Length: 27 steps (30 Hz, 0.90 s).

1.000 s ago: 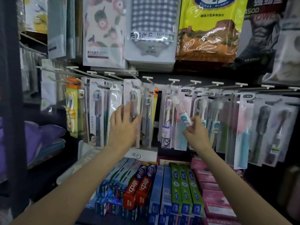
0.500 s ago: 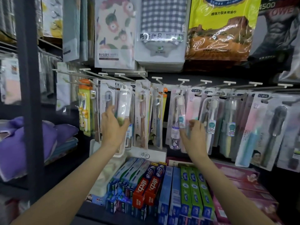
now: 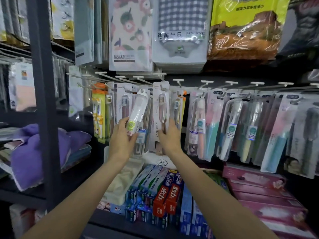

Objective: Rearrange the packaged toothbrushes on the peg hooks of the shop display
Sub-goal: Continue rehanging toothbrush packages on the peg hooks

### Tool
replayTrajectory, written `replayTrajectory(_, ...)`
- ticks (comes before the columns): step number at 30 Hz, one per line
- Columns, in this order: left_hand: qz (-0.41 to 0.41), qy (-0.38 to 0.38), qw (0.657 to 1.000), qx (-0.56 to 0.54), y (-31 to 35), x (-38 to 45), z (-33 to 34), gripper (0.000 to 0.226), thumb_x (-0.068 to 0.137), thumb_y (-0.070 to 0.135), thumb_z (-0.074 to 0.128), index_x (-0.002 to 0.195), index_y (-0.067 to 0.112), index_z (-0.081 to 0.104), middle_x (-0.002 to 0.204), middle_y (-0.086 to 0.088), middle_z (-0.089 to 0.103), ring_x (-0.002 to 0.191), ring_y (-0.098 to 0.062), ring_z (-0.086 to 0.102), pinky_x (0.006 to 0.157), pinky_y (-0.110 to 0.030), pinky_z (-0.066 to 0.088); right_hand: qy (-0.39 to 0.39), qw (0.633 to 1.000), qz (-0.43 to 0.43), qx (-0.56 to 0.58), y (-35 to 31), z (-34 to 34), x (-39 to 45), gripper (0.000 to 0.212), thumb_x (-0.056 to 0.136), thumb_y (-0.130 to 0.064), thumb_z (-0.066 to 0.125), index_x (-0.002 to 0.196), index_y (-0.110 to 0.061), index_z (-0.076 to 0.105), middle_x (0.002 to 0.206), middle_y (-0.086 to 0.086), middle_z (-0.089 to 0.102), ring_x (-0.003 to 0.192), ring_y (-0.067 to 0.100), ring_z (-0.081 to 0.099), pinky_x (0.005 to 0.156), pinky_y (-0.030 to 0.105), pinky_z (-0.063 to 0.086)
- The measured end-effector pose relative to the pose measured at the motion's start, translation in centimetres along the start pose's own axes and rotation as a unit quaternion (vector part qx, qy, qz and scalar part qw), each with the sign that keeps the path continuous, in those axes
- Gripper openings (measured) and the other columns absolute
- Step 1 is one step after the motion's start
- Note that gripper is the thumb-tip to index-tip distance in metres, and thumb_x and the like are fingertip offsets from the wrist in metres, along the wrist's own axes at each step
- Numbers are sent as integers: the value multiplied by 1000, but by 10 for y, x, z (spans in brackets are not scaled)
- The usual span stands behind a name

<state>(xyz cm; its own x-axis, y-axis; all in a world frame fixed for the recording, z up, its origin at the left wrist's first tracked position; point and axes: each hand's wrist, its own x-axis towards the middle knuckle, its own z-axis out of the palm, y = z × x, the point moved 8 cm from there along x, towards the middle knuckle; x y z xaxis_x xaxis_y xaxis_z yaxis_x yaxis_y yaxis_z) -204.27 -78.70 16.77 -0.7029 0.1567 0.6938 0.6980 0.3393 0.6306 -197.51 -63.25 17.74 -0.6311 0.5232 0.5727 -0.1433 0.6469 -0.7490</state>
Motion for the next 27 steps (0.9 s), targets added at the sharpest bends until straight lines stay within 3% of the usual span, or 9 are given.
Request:
replayTrajectory(3,-5,-4,1000,-11,-2,0,-2,54,83,11,65,132,13,40,124,-13,49,97,-31,59,87,-49,48,-53,998,-36,9,-8,-12,-4,36,90,3,45,120,-16,36,86,3,51,68,14,51,55,12,43)
replayTrajectory(6,-13,-7,1000,-16,-1,0,0,54,83,11,65,131,12,40,123,-13,49,96,-31,59,87,-49,47,-95,995,-31,-9,-11,-37,4,44,89,2,46,129,-16,40,105,10,59,87,23,59,76,30,52)
replayTrajectory(9,-28,-5,999,-18,1,-2,2,53,84,11,64,131,11,40,125,-14,49,92,-22,57,89,-47,46,-97,991,-55,-72,-26,-68,14,38,88,-3,48,125,-13,48,100,7,61,72,15,57,61,25,48)
replayTrajectory(14,-50,-9,999,-11,7,-7,1,52,85,13,62,132,10,40,127,-13,48,86,-19,53,92,-48,43,-97,969,-104,-202,-48,-84,20,39,85,-7,49,123,-17,50,92,0,56,81,19,53,62,26,40)
replayTrajectory(18,-56,-14,998,-5,6,-7,-2,53,86,14,62,133,12,39,126,-11,48,87,-19,54,91,-45,45,-136,951,-120,-249,-53,-66,10,40,85,-8,48,124,-15,48,84,-1,54,69,17,53,59,25,42)
replayTrajectory(23,-48,-24,999,2,3,-4,-4,52,86,14,62,133,14,39,123,-11,49,92,-27,59,88,-47,47,-109,941,-119,-296,-23,-78,-12,26,82,-10,51,107,-14,55,79,9,61,73,29,58,66,38,52)
replayTrajectory(27,-43,-13,999,4,2,-4,-4,52,85,9,62,133,11,40,121,-13,49,96,-30,58,86,-46,47,-38,969,-45,-242,15,-125,-26,20,81,-15,52,100,-14,56,75,7,60,66,24,54,51,26,40)
